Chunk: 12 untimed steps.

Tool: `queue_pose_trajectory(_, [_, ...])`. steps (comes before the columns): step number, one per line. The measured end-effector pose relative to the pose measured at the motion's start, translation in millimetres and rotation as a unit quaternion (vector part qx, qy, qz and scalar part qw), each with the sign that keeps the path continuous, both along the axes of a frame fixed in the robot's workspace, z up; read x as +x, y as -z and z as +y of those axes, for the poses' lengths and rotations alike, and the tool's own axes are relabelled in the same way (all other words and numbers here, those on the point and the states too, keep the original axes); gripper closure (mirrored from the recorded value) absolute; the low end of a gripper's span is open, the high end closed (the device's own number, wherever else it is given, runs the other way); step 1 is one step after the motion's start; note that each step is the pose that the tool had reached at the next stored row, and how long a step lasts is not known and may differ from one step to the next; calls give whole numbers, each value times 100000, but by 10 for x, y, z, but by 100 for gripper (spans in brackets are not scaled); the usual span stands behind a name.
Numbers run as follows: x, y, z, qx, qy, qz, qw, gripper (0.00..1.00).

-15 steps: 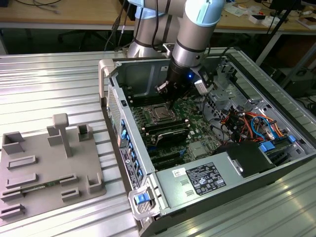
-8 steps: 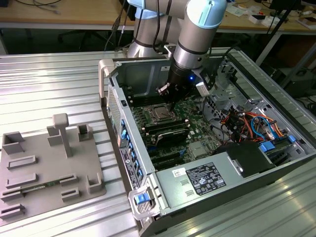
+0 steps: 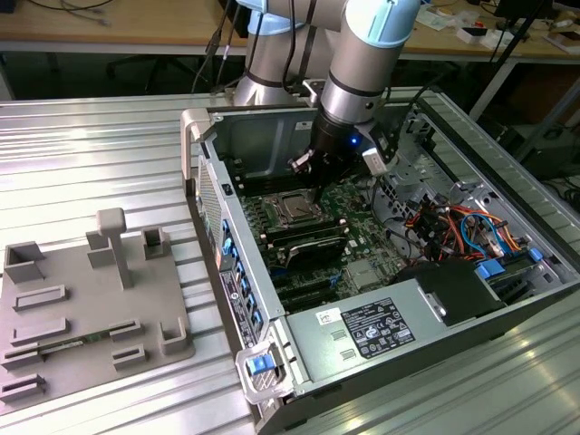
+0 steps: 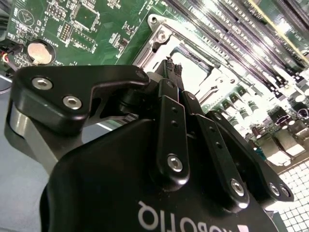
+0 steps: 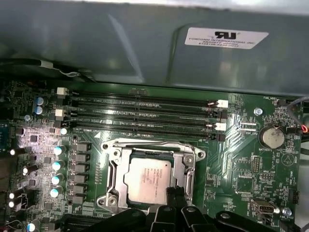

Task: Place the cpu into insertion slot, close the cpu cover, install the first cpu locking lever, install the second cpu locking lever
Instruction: 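Install the second cpu locking lever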

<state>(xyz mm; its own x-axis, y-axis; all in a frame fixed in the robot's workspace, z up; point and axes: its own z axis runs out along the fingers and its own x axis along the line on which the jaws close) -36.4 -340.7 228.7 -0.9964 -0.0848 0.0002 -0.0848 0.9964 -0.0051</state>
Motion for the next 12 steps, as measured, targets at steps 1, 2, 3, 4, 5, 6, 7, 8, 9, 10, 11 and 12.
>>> queue_pose_trajectory(1, [0,-5,-12,-16,-2,1,100000,89])
queue_pose_trajectory(2, [0,-7,-23,-43,-1,-2,100000,89])
queue_pose_trajectory(3, [0,-12,-43,-92,1,-3,100000,89])
queue_pose_trajectory(4, [0,-17,-61,-143,0,3,100000,89])
queue_pose_trajectory(5, [0,-23,-89,-201,0,1,100000,89])
queue_pose_trajectory(6, [0,-30,-120,-266,-1,2,100000,89])
queue_pose_trajectory(7, [0,-34,-136,-305,-4,0,100000,89])
queue_pose_trajectory(8, [0,-39,-156,-353,-1,0,99999,89])
queue_pose_trajectory(9, [0,-45,-174,-414,0,1,99999,89])
queue_pose_trajectory(10, [0,-48,-187,-463,1,2,99999,89])
queue_pose_trajectory(11, [0,-52,-201,-526,1,4,99999,89])
queue_pose_trajectory(12, [0,-54,-213,-571,-1,3,99998,89])
